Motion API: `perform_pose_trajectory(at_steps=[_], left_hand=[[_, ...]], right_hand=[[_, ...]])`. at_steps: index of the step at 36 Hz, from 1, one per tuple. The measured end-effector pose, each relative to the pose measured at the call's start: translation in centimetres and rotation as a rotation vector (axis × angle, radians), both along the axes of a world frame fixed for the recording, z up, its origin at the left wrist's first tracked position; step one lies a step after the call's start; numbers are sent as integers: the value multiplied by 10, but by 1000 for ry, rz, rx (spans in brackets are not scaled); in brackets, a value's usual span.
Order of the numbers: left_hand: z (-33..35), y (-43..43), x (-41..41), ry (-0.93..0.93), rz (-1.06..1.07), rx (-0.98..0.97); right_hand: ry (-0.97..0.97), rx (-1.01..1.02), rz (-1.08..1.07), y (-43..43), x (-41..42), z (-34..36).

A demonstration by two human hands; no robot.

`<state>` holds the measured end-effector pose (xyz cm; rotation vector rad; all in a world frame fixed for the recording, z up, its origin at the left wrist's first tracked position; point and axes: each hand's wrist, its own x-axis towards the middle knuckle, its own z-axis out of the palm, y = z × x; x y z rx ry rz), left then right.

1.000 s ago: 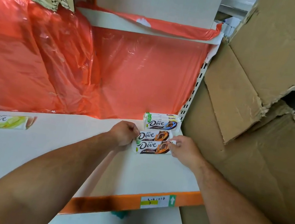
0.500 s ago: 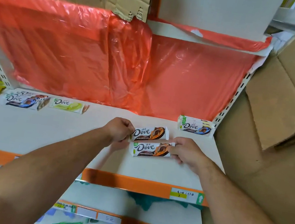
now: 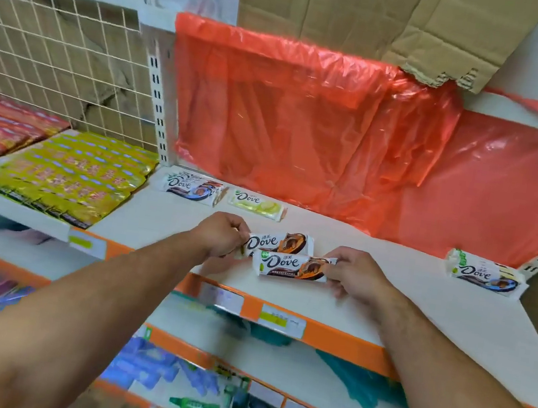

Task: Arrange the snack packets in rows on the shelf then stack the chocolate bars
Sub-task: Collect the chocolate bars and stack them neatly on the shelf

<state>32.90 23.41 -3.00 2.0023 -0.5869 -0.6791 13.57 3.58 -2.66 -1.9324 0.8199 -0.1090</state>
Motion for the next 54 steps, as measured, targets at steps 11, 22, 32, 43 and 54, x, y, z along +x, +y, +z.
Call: perform_pose_trajectory(at_steps=[11,22,32,43,54], left_hand=[[-6,78,82,-56,38,13],[-5,78,134,-146,70,49],[-4,84,184,-290,40,170],[-12,77,234,-454,-149,213],[-16,66,263,-632,-207,250]], right_hand=[[-43,34,5,78,87,-8],[-41,77,56,68,153,-11],[-54,139,74,74,199,-21],[-69,132,-44,94,226,-20],[-100,131,-159,118,240,-23]])
